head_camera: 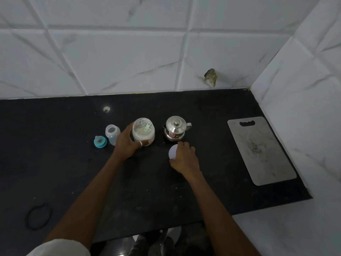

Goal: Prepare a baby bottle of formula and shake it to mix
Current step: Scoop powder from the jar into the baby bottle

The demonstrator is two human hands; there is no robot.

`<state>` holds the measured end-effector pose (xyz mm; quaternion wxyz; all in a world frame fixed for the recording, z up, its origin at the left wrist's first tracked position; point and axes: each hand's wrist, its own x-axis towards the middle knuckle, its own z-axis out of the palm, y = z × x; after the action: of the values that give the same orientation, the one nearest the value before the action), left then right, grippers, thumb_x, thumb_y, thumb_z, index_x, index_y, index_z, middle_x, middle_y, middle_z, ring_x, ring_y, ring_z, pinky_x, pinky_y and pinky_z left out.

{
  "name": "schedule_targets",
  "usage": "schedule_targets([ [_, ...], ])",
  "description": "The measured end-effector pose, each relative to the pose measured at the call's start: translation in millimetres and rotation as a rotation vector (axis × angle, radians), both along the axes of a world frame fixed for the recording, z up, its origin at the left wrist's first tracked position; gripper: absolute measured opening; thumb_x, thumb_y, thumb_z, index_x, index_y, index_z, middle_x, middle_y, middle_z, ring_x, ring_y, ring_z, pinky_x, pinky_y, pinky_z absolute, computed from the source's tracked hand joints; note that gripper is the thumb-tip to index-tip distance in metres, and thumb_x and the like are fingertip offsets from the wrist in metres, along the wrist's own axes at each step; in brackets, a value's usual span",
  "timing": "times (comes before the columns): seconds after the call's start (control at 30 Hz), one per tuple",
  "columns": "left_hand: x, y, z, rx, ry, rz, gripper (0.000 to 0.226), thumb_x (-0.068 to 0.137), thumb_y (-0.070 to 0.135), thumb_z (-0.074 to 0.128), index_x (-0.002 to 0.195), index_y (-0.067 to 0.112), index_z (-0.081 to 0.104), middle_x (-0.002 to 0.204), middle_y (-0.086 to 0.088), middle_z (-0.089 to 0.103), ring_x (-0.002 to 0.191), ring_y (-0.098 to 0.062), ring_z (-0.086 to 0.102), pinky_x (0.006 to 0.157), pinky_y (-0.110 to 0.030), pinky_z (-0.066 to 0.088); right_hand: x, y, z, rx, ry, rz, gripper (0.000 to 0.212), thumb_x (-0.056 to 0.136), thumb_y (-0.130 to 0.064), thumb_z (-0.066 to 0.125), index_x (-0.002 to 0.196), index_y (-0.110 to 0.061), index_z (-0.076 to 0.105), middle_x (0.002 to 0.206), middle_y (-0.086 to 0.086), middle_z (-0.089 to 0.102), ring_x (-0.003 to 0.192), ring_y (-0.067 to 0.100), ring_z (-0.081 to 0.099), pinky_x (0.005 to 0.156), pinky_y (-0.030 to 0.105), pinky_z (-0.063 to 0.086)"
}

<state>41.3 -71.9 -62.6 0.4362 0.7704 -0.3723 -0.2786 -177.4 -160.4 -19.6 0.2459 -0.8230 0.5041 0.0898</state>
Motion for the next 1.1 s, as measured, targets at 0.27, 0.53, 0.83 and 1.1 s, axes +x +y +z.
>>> schedule_targets([
  [0.27,0,0,0,-0.009,-0.001,-0.003,0.087,0.067,0.032,0.092,0.142,0.030,0.047,0.133,0.015,0.059,0.122,-0.001,0.056,0.095,-0.012,0.041,-8,-1,-17,0.008,0.049,0.032,0.081,0.082,-0.029,0.082,0.146,-0.010,0.036,0.150,0.009,0.041,0.135,0.033,0.040,0.098,0.040,0.048],
  [0.53,-2,0,0,-0.004,-0.004,0.005,0.087,0.068,0.032,0.092,0.142,0.030,0.046,0.132,0.016,0.056,0.121,-0.001,0.055,0.091,-0.008,0.039,-3,-5,-6,-0.085,0.028,0.013,0.078,0.087,-0.058,0.070,0.143,-0.011,0.041,0.147,0.013,0.044,0.134,0.034,0.043,0.104,0.048,0.044],
  [0.83,-9,2,8,-0.001,-0.016,0.031,0.081,0.069,0.030,0.091,0.133,0.040,0.044,0.121,0.028,0.053,0.107,0.019,0.051,0.082,0.002,0.038,17,-9,27,-0.226,-0.144,0.019,0.050,0.097,-0.048,0.059,0.132,-0.012,0.054,0.134,0.012,0.055,0.124,0.031,0.051,0.095,0.044,0.047],
  [1.1,-17,2,13,-0.042,-0.026,0.076,0.082,0.067,0.025,0.091,0.138,0.028,0.049,0.127,0.016,0.054,0.116,0.000,0.052,0.094,-0.011,0.040,60,-15,48,-0.305,-0.465,0.192,0.016,0.099,-0.019,0.060,0.111,-0.014,0.070,0.114,0.008,0.060,0.104,0.024,0.059,0.082,0.040,0.054],
])
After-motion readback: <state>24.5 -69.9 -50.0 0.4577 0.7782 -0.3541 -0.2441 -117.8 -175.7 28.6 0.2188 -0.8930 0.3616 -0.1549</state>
